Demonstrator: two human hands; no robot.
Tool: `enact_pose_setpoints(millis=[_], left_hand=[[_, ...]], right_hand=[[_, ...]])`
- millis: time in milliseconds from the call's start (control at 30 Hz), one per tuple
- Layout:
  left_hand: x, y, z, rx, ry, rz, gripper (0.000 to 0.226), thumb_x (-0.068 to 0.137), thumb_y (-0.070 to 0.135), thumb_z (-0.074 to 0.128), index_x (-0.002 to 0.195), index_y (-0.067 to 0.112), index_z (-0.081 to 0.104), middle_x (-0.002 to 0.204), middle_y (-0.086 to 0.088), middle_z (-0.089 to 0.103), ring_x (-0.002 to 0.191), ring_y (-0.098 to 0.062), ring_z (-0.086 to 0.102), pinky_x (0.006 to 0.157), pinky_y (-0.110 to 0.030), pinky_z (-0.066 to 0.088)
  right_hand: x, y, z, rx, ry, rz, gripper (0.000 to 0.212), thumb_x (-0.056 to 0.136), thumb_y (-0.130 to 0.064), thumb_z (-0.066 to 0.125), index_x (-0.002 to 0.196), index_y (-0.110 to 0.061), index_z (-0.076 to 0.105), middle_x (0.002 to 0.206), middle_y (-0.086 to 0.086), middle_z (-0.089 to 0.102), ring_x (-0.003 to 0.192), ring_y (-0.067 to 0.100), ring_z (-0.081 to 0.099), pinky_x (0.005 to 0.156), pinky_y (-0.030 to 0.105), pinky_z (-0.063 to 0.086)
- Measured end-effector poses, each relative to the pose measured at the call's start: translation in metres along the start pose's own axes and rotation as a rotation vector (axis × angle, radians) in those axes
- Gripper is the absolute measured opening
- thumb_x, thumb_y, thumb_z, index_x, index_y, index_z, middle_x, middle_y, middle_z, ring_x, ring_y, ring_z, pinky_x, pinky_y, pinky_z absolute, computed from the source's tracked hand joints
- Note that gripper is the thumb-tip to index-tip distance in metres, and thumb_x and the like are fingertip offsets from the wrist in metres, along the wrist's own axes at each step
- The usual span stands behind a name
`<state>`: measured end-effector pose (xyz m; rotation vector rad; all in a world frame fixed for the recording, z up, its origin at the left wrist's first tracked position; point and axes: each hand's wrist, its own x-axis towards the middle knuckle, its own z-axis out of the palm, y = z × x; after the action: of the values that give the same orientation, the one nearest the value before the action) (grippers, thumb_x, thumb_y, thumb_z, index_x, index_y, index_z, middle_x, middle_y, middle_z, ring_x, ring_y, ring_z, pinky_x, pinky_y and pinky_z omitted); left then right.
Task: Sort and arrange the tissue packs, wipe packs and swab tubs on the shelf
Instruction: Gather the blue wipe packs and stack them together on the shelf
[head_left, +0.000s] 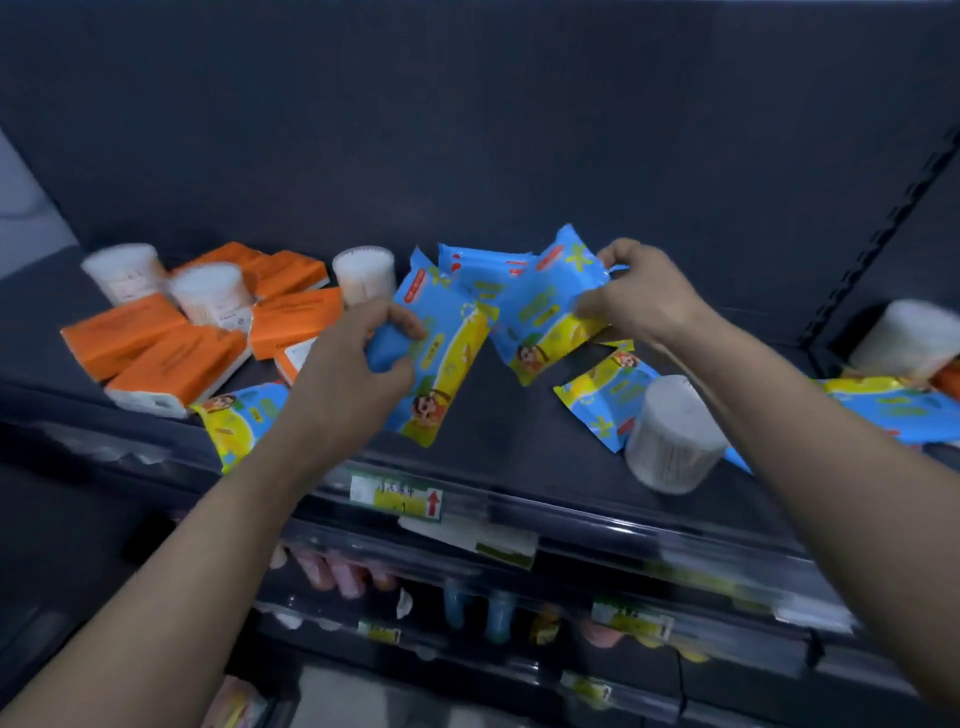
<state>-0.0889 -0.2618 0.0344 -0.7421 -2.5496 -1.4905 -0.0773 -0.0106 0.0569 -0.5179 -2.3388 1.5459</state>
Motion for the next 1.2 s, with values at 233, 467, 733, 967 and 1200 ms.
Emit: enact_pose_setpoints(millis=[233, 467, 733, 967, 1200], left_hand=[[0.069, -0.022, -0.003, 0.027, -0.155, 0.133, 0.028, 0.079, 0.000, 0.055, 0.085, 0.027, 0.054, 0.091, 0.001, 0.058, 0.073, -0.010, 0.053, 0.056, -0.013, 0.035], [0.116, -0.039, 0.004, -0.023, -0.259, 0.178, 0.027, 0.077, 0.000, 0.055, 0.087, 0.026, 0.057, 0.092, 0.006, 0.059, 0.079, -0.010, 0.056, 0.064, -0.019, 0.042], [0.137, -0.048, 0.010, -0.070, -0.282, 0.220, 0.028, 0.080, -0.002, 0.055, 0.087, 0.024, 0.052, 0.083, 0.007, 0.054, 0.065, -0.006, 0.052, 0.054, -0.012, 0.042], [0.152, -0.049, 0.015, -0.024, -0.257, 0.221, 0.044, 0.080, -0.002, 0.057, 0.102, 0.030, 0.036, 0.098, 0.007, 0.055, 0.085, -0.021, 0.060, 0.074, -0.043, 0.052], [0.170, -0.044, 0.041, 0.059, -0.280, 0.224, 0.036, 0.079, -0.001, 0.062, 0.103, 0.025, 0.057, 0.099, 0.007, 0.061, 0.096, -0.012, 0.058, 0.084, -0.030, 0.048]], right_hand=[[0.020, 0.001, -0.002, -0.075, 0.008, 0.087, 0.015, 0.081, 0.000, 0.064, 0.091, -0.011, 0.067, 0.077, 0.002, 0.068, 0.058, 0.010, 0.064, 0.060, 0.023, 0.055], [0.040, 0.004, -0.005, -0.059, 0.064, 0.153, 0.020, 0.076, 0.006, 0.068, 0.088, -0.010, 0.067, 0.084, 0.007, 0.069, 0.071, 0.019, 0.064, 0.074, 0.032, 0.055], [0.069, 0.021, -0.009, -0.609, 0.053, 0.174, 0.036, 0.077, 0.006, 0.063, 0.111, -0.008, 0.057, 0.065, -0.007, 0.048, 0.063, 0.011, 0.048, 0.045, 0.011, 0.035], [0.094, 0.033, -0.009, -0.930, -0.045, 0.105, 0.030, 0.075, -0.017, 0.073, 0.103, -0.018, 0.062, 0.110, 0.010, 0.062, 0.090, 0.026, 0.058, 0.074, 0.028, 0.045], [0.107, 0.035, -0.023, -1.104, -0.106, 0.042, 0.030, 0.078, -0.023, 0.072, 0.106, -0.020, 0.062, 0.113, 0.010, 0.062, 0.102, 0.032, 0.059, 0.079, 0.032, 0.046]])
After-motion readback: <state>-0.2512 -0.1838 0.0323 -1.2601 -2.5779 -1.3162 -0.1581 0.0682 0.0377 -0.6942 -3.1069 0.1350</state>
